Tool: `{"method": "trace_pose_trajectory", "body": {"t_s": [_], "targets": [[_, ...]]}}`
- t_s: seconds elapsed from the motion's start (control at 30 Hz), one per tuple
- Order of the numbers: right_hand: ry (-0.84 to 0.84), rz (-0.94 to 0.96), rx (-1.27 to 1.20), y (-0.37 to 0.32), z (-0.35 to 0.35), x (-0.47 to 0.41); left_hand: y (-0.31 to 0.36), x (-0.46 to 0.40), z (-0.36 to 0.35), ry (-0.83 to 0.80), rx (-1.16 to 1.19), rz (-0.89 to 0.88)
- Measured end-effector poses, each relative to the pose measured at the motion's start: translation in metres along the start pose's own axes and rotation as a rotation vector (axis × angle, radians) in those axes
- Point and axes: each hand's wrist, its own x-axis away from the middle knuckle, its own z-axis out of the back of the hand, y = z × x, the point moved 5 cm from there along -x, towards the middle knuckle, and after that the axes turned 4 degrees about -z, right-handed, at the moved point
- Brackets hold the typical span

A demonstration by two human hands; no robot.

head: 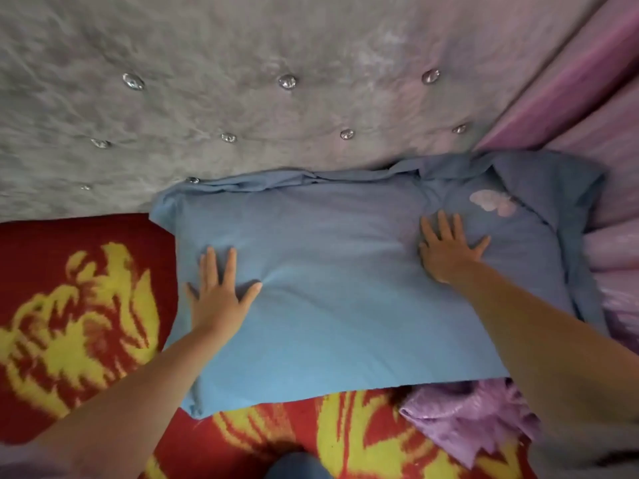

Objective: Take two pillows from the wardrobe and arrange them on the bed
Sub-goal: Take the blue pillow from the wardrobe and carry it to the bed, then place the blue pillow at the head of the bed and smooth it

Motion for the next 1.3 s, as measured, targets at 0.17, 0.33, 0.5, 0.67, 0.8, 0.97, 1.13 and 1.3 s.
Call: {"method": "trace_pose_trajectory", "body": {"t_s": [0.17,0.33,0.5,0.67,0.8,0.97,1.13,1.3], "targets": [[0.105,0.077,-0.072,-0.01,0.004,0.028,-0.05,0.004,-0.002,0.051,0.504,0.517],[0.261,0.175,-0.061,-0.016,-0.02,0.073,-0.05,0.006,-0.006,-0.038,0.572,0.575],[0.3,0.039,-0.047,0.02,-0.023,0.063,-0.003,0.004,-0.01,-0.08,0.545,0.43],[0.189,-0.004,-0.016,0.034,-0.032,0.053,0.005,-0.001,-0.028,-0.114,0.446,0.463],[0.118,-0.029,-0.034,0.029,-0.026,0.055,0.0,-0.001,-0.017,-0.17,0.41,0.464],[0.072,-0.002,-0.052,0.016,0.011,0.087,0.047,-0.003,0.042,-0.132,0.154,0.165],[0.226,0.119,-0.179,-0.005,0.093,0.132,0.131,0.001,0.117,-0.155,0.077,-0.288],[0.467,0.181,-0.281,-0.007,0.199,0.175,0.184,0.007,0.223,0.002,0.047,-0.562]]}}
